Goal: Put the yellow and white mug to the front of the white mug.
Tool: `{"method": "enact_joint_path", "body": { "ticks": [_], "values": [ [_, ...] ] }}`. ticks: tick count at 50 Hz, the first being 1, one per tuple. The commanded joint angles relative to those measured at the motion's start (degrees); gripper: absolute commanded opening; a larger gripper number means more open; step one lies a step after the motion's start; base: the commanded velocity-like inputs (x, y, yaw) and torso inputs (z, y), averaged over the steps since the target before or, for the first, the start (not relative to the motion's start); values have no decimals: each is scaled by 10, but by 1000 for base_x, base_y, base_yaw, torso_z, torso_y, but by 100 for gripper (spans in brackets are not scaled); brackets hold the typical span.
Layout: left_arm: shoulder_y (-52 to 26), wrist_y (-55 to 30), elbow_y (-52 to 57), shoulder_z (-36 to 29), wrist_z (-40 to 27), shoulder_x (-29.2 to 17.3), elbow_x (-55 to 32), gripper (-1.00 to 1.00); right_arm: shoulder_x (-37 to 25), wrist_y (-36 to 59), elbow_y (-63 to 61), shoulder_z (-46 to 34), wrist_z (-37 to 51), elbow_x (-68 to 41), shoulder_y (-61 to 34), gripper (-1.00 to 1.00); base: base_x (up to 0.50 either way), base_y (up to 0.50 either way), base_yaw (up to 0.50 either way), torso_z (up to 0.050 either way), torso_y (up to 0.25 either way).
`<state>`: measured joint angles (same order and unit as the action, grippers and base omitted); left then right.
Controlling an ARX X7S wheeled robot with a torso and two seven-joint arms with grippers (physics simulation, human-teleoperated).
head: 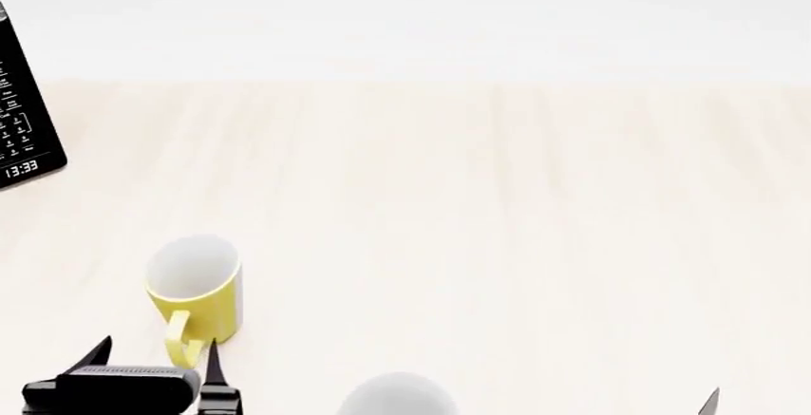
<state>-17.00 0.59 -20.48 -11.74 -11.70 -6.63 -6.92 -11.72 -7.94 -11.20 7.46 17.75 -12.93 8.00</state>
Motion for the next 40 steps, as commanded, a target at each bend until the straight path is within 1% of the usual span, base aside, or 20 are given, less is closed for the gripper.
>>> {"method": "enact_joint_path", "body": {
  "ticks": [1, 16, 25, 40],
  "values": [
    [-16, -5, -18, -8, -3, 2, -2, 100, -2, -2, 3, -4, 3, -1, 0, 100, 0, 0, 0, 0, 0],
    [-26, -6, -26, -12, -1, 3, -19, 100, -5, -5, 7, -8, 6, -3, 0, 100, 0, 0, 0, 0, 0],
    [-41, -15, -58, -8, 21, 7, -53, 100, -7, -5, 7, -10, 8, -5, 1, 100, 0, 0, 0, 0, 0],
    [-47, -8, -71, -15, 17, 4, -56, 100, -10, -5, 7, -13, 12, -7, 1, 100, 0, 0, 0, 0, 0]
  ]
}}
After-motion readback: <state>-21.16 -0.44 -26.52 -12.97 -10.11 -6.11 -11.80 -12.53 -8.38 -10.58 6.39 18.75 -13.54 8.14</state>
